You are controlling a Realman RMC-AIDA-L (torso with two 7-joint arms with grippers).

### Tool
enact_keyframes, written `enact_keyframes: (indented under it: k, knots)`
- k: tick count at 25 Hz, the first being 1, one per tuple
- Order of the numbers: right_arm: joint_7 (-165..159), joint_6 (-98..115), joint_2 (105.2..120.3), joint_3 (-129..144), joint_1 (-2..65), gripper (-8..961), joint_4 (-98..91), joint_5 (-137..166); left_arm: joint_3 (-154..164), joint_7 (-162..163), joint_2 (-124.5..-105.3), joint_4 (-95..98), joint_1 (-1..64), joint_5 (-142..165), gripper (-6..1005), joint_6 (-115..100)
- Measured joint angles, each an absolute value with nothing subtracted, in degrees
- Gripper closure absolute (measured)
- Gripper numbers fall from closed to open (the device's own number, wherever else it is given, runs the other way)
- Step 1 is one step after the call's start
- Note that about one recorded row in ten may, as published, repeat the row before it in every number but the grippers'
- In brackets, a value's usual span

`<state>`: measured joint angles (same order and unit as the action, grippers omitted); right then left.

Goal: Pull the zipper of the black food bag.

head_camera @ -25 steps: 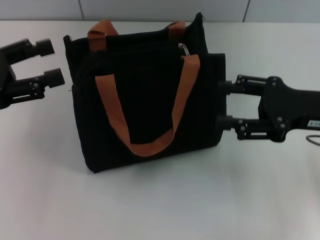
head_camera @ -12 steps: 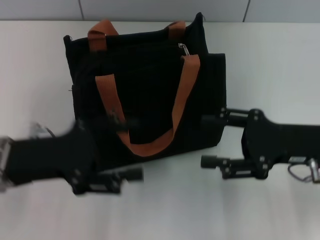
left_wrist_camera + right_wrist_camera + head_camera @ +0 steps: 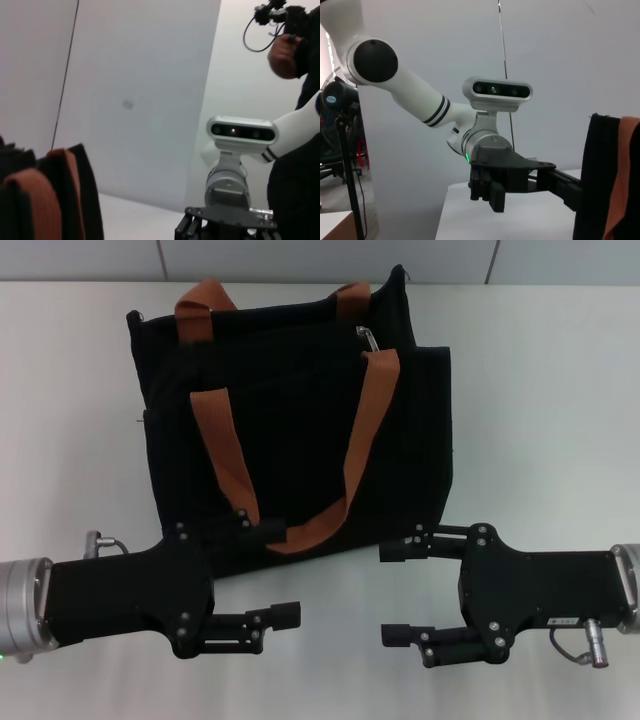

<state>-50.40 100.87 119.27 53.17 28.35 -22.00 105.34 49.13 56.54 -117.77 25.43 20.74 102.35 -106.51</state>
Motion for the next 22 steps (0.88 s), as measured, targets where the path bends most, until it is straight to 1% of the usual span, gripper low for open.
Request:
enact_keyframes:
  k: [22]
  knots:
    - [-50.8,100.6,119.27,53.1,28.6,191,-20.7,105.3,52.1,54.3,-117.77,25.2,20.1,104.0,169,-105.7]
